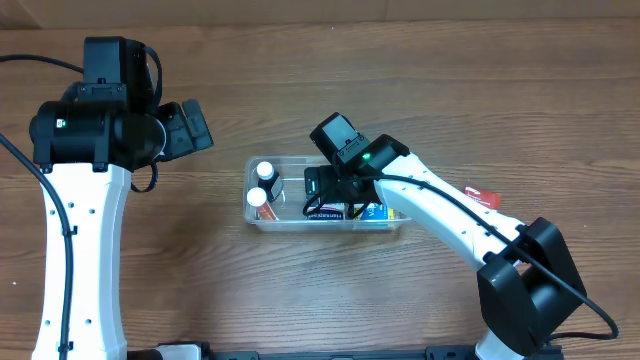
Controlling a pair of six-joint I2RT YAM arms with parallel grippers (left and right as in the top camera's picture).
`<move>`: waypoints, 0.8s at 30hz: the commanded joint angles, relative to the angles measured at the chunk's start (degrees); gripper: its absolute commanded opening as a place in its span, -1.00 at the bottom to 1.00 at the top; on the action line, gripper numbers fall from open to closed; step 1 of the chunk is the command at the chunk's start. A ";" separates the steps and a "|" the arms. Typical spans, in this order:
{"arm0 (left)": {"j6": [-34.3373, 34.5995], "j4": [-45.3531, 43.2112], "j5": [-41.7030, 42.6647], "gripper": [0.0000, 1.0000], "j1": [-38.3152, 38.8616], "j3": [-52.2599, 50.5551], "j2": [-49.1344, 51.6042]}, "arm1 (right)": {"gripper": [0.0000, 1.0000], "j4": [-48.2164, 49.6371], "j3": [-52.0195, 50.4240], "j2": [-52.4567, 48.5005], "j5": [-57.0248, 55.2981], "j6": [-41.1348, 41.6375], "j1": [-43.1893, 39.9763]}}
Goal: Pack container
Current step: 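Place the white bandage box into the container's middle and release, then grasp the red medicine box with the right gripper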
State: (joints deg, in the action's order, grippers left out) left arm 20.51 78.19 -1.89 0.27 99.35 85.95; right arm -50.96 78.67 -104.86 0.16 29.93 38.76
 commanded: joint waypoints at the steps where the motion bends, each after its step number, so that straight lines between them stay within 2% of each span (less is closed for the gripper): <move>1: -1.27 0.04 0.42 1.00 -0.26 -0.31 0.31 | 0.97 -0.44 0.72 1.18 -3.15 -1.42 0.02; 4: -1.27 0.22 0.39 1.00 -0.26 -0.31 0.31 | 0.94 -2.95 2.97 4.37 -6.08 -1.40 0.02; 7: -1.27 0.33 0.39 1.00 -0.26 -0.31 0.31 | 1.00 -6.40 6.10 10.91 -12.48 -1.36 -1.16; 10: -1.27 0.63 0.39 1.00 -0.26 -0.31 0.31 | 1.00 -10.14 7.48 18.49 -15.65 -1.14 -7.69; 13: -1.27 0.63 0.42 1.00 -0.26 -0.31 0.31 | 1.00 -14.56 7.48 23.08 -15.52 -0.96 -19.67; 16: -1.27 0.57 0.42 1.00 -0.26 -0.31 0.31 | 1.00 -18.49 6.67 22.86 -11.43 -5.16 -32.65; 19: -1.25 0.42 0.42 1.00 -0.26 -0.31 0.31 | 1.00 -19.50 3.54 20.00 -4.74 -10.10 -40.35; 24: -1.25 0.44 0.42 1.00 -0.26 -0.31 0.31 | 1.00 -17.90 -4.24 14.08 -4.13 -12.44 -43.71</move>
State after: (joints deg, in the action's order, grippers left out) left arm 20.51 78.63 -1.89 0.27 99.35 85.95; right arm -69.91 78.46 -87.92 -6.17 20.45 -4.32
